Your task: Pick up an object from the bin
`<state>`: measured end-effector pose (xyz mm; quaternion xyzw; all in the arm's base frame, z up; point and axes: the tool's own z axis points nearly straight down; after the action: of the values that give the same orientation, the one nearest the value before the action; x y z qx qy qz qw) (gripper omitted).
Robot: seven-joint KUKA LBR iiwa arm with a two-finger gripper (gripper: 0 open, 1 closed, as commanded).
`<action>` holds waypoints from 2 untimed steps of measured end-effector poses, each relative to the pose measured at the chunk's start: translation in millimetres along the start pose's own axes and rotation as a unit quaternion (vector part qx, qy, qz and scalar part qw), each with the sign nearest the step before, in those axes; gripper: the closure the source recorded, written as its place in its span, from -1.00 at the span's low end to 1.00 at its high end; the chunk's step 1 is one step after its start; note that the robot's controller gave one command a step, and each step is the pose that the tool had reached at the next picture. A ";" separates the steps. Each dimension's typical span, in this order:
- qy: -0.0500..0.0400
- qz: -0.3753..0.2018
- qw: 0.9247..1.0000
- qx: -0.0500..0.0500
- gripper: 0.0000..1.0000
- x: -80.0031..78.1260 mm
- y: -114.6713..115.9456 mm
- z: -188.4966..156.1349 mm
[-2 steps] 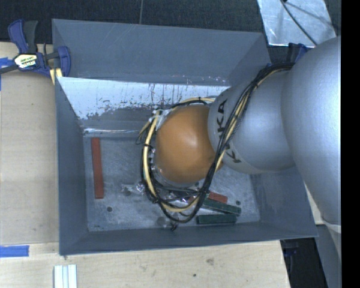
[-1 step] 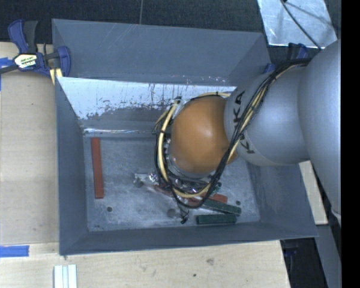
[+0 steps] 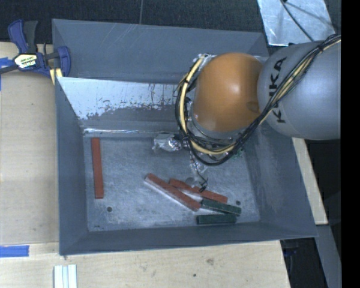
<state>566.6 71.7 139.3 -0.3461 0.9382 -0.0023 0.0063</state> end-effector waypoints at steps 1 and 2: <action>0.006 0.191 0.982 -0.003 -1.00 27.8 41.6 1.7; 0.007 0.200 0.980 -0.004 -1.00 25.4 15.5 72.3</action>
Offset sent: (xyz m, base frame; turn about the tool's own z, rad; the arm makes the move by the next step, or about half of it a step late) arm -0.0483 0.0136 -0.0024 0.3838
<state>538.1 67.0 66.6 -0.1513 0.9885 0.0000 -0.0012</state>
